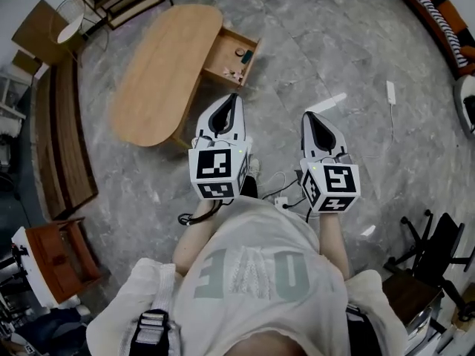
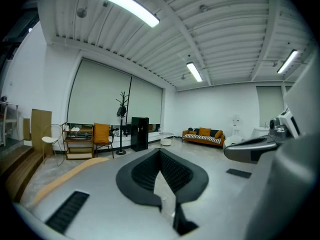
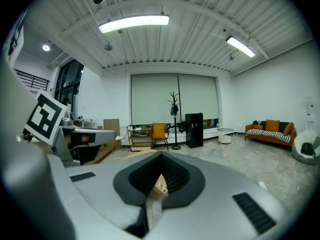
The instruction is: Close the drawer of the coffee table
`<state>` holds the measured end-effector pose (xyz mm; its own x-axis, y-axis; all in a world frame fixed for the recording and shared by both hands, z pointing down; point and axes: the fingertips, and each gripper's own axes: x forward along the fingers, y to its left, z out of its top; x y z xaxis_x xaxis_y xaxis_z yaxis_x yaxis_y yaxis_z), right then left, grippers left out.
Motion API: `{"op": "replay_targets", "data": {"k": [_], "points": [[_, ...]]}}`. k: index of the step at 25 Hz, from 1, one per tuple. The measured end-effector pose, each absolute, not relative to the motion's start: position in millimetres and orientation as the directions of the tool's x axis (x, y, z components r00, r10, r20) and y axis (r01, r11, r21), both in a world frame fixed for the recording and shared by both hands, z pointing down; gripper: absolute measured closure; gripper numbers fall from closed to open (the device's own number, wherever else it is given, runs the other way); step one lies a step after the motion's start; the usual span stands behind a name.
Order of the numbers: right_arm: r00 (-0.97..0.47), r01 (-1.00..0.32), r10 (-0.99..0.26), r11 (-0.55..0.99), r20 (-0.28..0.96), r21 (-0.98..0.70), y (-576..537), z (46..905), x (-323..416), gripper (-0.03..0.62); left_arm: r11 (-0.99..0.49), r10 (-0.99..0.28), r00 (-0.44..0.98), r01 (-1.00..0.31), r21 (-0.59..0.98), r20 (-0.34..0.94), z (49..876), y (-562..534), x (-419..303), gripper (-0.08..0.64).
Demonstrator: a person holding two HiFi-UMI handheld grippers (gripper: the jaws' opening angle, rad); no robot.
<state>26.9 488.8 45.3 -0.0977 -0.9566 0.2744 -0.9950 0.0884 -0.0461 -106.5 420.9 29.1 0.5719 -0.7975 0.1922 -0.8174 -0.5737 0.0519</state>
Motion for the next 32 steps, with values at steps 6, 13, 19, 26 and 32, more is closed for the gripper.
{"op": "replay_targets", "data": {"k": [6, 13, 19, 26, 32], "points": [[-0.087, -0.996, -0.960, 0.081, 0.265, -0.035, 379, 36, 47, 0.588, -0.598, -0.780, 0.591, -0.801, 0.032, 0.206, 25, 311, -85, 0.552], [-0.084, -0.995, -0.965, 0.068, 0.249, -0.073, 306, 37, 79, 0.588, -0.589, -0.786, 0.580, -0.808, 0.022, 0.214, 21, 242, -54, 0.552], [-0.137, -0.989, -0.960, 0.118, 0.242, -0.091, 234, 44, 109, 0.586, -0.550, -0.810, 0.540, -0.835, 0.025, 0.228, 31, 181, -23, 0.552], [-0.209, -0.977, -0.948, 0.193, 0.240, -0.088, 148, 41, 161, 0.588, -0.484, -0.848, 0.477, -0.875, 0.031, 0.233, 31, 99, 30, 0.552], [-0.286, -0.958, -0.931, 0.277, 0.225, -0.072, 93, 34, 194, 0.588, -0.440, -0.873, 0.436, -0.897, 0.032, 0.219, 25, 53, 73, 0.552]]}}
